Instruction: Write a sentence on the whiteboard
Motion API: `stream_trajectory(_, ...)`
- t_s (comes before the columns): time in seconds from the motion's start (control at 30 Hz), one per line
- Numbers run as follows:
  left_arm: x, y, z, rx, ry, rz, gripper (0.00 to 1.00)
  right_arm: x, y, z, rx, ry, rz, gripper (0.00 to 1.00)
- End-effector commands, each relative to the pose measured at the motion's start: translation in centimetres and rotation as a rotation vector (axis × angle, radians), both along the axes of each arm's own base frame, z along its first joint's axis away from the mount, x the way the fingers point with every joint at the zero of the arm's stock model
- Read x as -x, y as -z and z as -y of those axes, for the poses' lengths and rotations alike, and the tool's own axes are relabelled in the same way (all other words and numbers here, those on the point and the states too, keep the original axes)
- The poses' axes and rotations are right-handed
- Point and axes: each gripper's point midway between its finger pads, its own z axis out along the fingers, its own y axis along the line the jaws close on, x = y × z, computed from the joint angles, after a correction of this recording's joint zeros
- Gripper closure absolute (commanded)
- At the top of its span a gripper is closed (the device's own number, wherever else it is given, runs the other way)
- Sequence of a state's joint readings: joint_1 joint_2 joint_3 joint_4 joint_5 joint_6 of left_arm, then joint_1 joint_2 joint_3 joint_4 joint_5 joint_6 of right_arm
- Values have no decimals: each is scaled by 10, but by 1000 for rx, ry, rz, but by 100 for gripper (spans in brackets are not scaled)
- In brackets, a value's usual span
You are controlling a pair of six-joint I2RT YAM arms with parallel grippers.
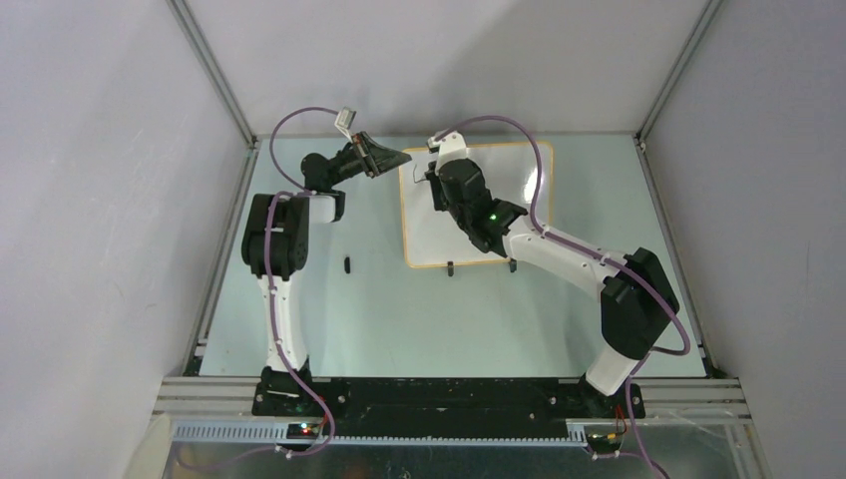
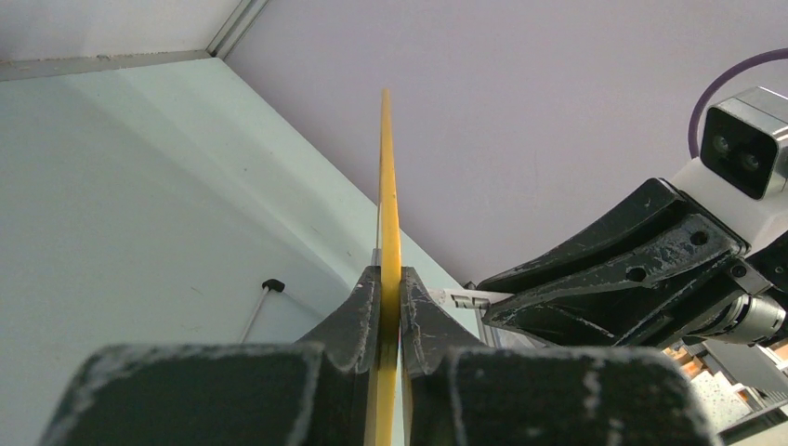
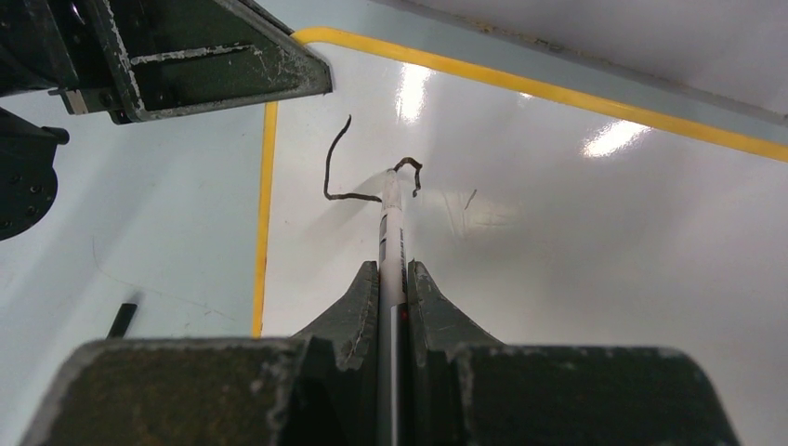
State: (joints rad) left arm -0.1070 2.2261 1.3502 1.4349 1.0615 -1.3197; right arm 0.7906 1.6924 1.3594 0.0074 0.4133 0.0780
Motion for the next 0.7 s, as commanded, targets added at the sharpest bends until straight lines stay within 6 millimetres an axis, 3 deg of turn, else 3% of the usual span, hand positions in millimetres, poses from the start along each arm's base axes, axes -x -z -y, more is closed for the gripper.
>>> stream_trajectory(0.0,2,-20,-4,20,-5,82,100,1,-5,-3,0,-8,-17,100)
stream_trajectory(0.67,2,-20,-3,20,-5,83,100,0,-2,20,50,96,-18,100)
